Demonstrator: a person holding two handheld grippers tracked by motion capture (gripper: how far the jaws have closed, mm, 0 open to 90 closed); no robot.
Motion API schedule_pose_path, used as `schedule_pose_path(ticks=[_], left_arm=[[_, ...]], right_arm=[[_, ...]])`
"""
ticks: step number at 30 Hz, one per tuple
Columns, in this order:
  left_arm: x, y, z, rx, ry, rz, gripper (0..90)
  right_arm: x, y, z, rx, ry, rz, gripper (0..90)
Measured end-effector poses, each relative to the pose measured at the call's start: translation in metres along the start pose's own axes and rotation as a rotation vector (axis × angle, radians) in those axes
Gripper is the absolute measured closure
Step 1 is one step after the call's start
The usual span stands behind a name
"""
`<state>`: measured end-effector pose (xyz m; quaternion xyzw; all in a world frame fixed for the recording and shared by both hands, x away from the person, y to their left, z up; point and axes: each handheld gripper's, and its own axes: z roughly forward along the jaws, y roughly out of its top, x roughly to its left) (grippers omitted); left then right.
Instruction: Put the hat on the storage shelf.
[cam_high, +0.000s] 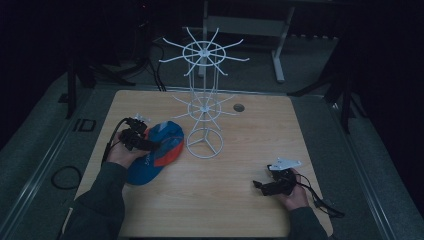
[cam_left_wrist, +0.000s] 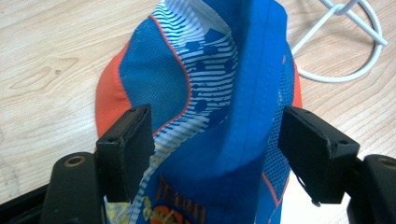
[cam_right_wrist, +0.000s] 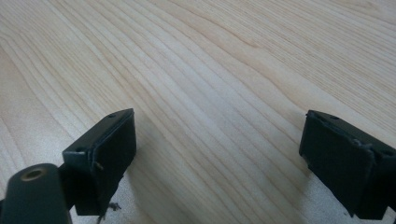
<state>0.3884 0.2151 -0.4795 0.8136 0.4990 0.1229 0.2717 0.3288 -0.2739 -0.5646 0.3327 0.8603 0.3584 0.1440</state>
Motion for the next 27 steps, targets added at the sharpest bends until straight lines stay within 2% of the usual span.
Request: schedule_pose_path(ticks=[8, 13, 14, 16, 17, 18, 19, 20, 21, 22, 23, 24, 26, 27], left_arm=[[-0.003, 0.005, 0.011, 0.018, -0.004, -0.007, 25.4], [-0.001, 0.008, 0.022, 0.065, -0.002, -0.013, 26.4], [0.000, 0.008, 0.024, 0.073, -0.001, -0.009, 30.9], [0.001, 0.008, 0.026, 0.083, 0.013, -0.014, 34.3], [0.001, 0.008, 0.026, 0.080, 0.030, -0.012, 39.8], [0.002, 0.008, 0.024, 0.078, 0.042, -0.006, 51.5], [0.002, 0.008, 0.024, 0.078, 0.042, -0.006, 57.7], [0.001, 0.008, 0.024, 0.077, 0.045, -0.006, 57.7], [0.001, 0.008, 0.023, 0.079, 0.048, -0.001, 62.9], [0.000, 0.008, 0.021, 0.080, 0.049, 0.014, 72.9], [0.000, 0.008, 0.021, 0.080, 0.049, 0.014, 77.1], [0.000, 0.007, 0.020, 0.076, 0.052, 0.018, 77.1], [0.001, 0.007, 0.017, 0.071, 0.056, 0.029, 86.0], [0.002, 0.006, 0.016, 0.069, 0.057, 0.032, 86.0]], right_arm=[[0.000, 0.000, 0.000, 0.000, 0.000, 0.000, 10.7], [0.000, 0.000, 0.000, 0.000, 0.000, 0.000, 10.6], [0.000, 0.000, 0.000, 0.000, 0.000, 0.000, 10.7], [0.000, 0.000, 0.000, 0.000, 0.000, 0.000, 10.7], [0.000, 0.000, 0.000, 0.000, 0.000, 0.000, 10.6], [0.000, 0.000, 0.000, 0.000, 0.000, 0.000, 10.7], [0.000, 0.000, 0.000, 0.000, 0.000, 0.000, 10.7], [0.000, 0.000, 0.000, 0.000, 0.000, 0.000, 10.7], [0.000, 0.000, 0.000, 0.000, 0.000, 0.000, 10.7], [0.000, 0.000, 0.000, 0.000, 0.000, 0.000, 10.7], [0.000, 0.000, 0.000, 0.000, 0.000, 0.000, 10.7], [0.000, 0.000, 0.000, 0.000, 0.000, 0.000, 10.7], [0.000, 0.000, 0.000, 0.000, 0.000, 0.000, 10.6], [0.000, 0.000, 0.000, 0.000, 0.000, 0.000, 10.6]])
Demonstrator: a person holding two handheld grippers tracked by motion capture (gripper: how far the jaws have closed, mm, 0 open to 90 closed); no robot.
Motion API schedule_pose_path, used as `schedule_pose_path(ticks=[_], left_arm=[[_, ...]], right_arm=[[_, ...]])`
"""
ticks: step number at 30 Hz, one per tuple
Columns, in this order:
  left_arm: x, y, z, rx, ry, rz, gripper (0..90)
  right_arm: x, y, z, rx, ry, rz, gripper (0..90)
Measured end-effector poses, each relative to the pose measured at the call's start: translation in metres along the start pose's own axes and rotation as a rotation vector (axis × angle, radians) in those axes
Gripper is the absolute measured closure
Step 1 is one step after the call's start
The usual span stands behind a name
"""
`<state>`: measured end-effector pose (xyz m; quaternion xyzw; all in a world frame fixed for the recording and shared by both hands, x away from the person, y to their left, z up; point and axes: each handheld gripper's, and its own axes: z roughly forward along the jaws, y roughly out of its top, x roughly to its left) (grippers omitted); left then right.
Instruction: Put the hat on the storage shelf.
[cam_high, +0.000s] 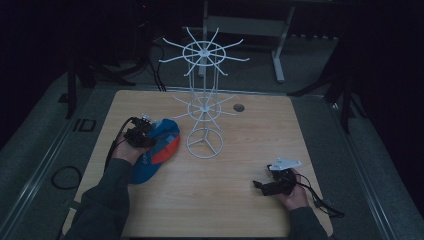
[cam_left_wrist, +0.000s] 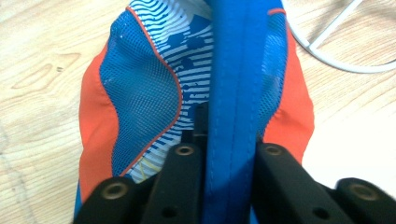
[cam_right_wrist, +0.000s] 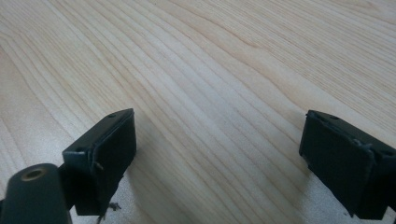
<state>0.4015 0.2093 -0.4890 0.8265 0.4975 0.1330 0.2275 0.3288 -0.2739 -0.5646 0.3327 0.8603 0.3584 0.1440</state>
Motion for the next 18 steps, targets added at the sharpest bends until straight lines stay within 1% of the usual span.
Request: schedule_pose_path(ticks=[1, 2, 3, 4, 7, 9, 11, 15, 18], left_arm=[[0.002, -0.001, -0.003, -0.013, -0.001, 0.003, 87.4], [0.002, -0.001, -0.003, -0.013, -0.001, 0.003, 87.6], [0.004, -0.002, -0.007, -0.032, 0.001, -0.008, 87.8], [0.004, -0.002, -0.007, -0.032, 0.001, -0.008, 87.9], [0.010, -0.003, -0.015, -0.056, -0.010, -0.016, 88.1], [0.012, -0.004, -0.020, -0.068, -0.007, -0.022, 88.1], [0.013, -0.006, -0.026, -0.086, -0.010, -0.029, 88.1], [0.013, -0.008, -0.037, -0.121, 0.006, -0.029, 88.3], [0.014, -0.010, -0.044, -0.138, 0.009, -0.030, 88.4]], right_arm=[[0.000, 0.000, 0.000, 0.000, 0.000, 0.000, 10.6], [0.000, 0.000, 0.000, 0.000, 0.000, 0.000, 10.6], [0.000, 0.000, 0.000, 0.000, 0.000, 0.000, 10.7], [0.000, 0.000, 0.000, 0.000, 0.000, 0.000, 10.7], [0.000, 0.000, 0.000, 0.000, 0.000, 0.000, 10.7], [0.000, 0.000, 0.000, 0.000, 0.000, 0.000, 10.7], [0.000, 0.000, 0.000, 0.000, 0.000, 0.000, 10.7], [0.000, 0.000, 0.000, 0.000, 0.000, 0.000, 10.6], [0.000, 0.000, 0.000, 0.001, 0.000, 0.001, 10.6]])
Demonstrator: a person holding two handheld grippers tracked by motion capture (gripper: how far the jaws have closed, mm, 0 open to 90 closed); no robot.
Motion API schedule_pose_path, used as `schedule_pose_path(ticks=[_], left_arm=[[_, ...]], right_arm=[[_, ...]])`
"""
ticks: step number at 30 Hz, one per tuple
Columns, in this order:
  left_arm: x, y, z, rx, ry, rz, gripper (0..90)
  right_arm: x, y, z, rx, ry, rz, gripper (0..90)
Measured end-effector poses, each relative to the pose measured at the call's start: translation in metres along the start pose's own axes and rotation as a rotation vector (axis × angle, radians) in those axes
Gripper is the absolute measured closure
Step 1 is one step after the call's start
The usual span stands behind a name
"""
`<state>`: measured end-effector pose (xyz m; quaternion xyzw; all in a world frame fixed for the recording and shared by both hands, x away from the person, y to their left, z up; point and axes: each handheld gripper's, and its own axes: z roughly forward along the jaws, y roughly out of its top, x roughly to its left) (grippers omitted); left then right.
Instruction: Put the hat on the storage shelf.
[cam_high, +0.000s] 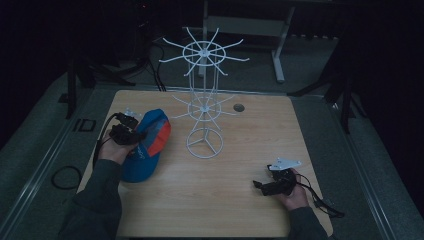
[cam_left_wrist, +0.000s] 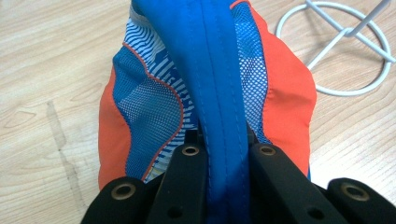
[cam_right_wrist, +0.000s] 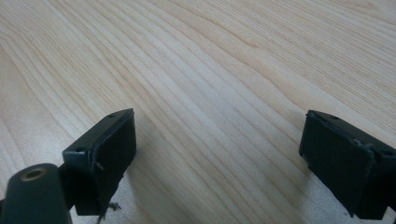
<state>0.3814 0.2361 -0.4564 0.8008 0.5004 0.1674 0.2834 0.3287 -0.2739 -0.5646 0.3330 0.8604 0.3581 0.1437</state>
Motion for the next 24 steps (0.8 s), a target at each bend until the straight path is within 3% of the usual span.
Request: schedule_pose_path(ticks=[24], left_arm=[[0.010, -0.008, -0.039, -0.100, 0.012, -0.035, 88.4]], right_arm=[[0.000, 0.000, 0.000, -0.002, 0.000, -0.003, 10.6]])
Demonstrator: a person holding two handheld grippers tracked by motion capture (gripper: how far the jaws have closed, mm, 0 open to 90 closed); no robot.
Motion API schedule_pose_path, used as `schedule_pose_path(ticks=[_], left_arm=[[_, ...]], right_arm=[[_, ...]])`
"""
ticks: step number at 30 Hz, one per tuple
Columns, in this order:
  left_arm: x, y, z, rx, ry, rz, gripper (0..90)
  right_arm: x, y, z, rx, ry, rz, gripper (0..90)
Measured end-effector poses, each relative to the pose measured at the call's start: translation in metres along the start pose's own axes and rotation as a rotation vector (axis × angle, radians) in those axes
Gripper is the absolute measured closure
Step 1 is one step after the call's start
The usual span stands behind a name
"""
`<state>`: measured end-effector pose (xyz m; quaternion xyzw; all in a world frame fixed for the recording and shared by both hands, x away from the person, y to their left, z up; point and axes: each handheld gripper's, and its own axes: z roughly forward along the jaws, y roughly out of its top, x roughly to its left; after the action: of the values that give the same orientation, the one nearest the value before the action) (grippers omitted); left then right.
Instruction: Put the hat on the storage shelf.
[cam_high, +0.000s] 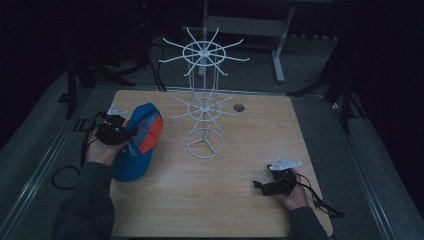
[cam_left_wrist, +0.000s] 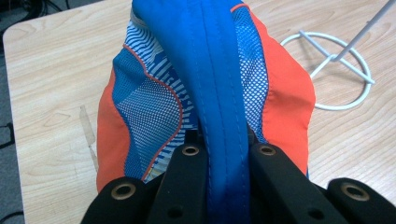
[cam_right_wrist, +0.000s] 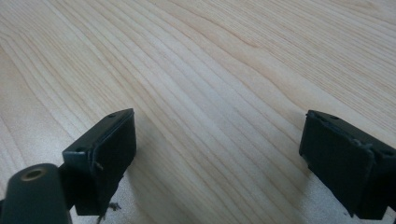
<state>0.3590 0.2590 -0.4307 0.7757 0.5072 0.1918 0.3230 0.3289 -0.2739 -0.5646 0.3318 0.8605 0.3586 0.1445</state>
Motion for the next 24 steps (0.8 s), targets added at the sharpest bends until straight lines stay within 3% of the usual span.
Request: schedule_pose_path(ticks=[18, 24], left_arm=[[0.007, -0.003, -0.024, -0.069, -0.015, -0.027, 88.4], [0.005, -0.004, -0.032, -0.084, -0.015, -0.005, 88.3]], right_arm=[[0.000, 0.000, 0.000, 0.001, 0.000, 0.002, 10.7], [0.000, 0.000, 0.000, 0.001, 0.000, 0.002, 10.7]])
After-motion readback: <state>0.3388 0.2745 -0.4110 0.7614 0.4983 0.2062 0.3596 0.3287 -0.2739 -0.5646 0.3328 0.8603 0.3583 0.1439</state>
